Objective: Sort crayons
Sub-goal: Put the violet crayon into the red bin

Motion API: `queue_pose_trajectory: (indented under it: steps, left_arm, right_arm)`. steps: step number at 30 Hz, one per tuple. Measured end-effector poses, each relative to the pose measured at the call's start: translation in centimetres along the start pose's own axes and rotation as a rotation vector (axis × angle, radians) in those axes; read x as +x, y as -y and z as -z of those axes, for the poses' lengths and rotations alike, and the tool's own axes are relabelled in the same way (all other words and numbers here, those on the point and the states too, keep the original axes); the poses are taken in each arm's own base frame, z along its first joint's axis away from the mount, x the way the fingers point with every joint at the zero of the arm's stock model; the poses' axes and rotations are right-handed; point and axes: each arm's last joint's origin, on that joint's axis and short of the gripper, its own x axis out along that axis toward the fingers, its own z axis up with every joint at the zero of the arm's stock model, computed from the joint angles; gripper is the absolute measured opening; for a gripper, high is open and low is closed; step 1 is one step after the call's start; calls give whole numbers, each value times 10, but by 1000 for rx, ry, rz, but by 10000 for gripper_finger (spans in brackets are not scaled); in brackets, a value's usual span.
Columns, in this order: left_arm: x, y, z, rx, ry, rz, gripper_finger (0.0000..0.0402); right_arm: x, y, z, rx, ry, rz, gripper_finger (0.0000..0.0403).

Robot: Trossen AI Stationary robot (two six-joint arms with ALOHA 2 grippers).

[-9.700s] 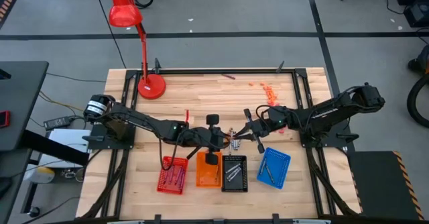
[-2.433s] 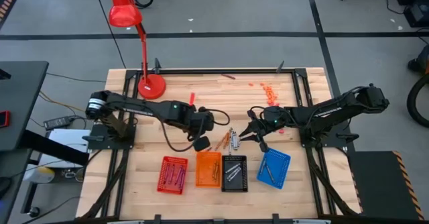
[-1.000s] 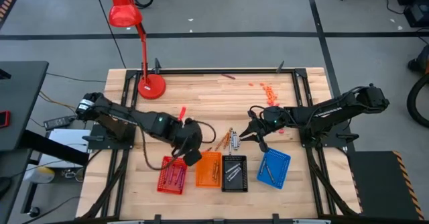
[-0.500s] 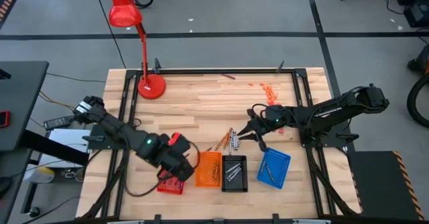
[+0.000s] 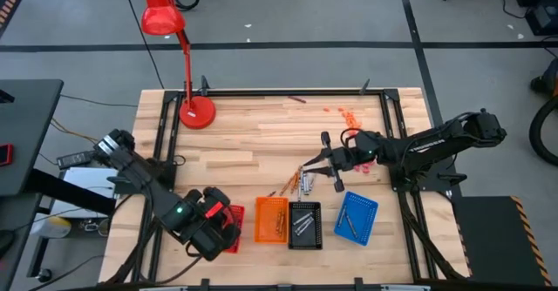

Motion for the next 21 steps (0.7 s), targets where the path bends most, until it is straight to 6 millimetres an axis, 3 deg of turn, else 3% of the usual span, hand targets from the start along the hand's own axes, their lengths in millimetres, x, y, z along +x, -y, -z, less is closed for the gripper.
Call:
queue_pose_trajectory:
  steps: [21]
  left_arm:
    - [56, 20, 24, -37, 0, -205, 25]
  right_arm:
    - [0, 1, -3, -8, 35, 7, 82]
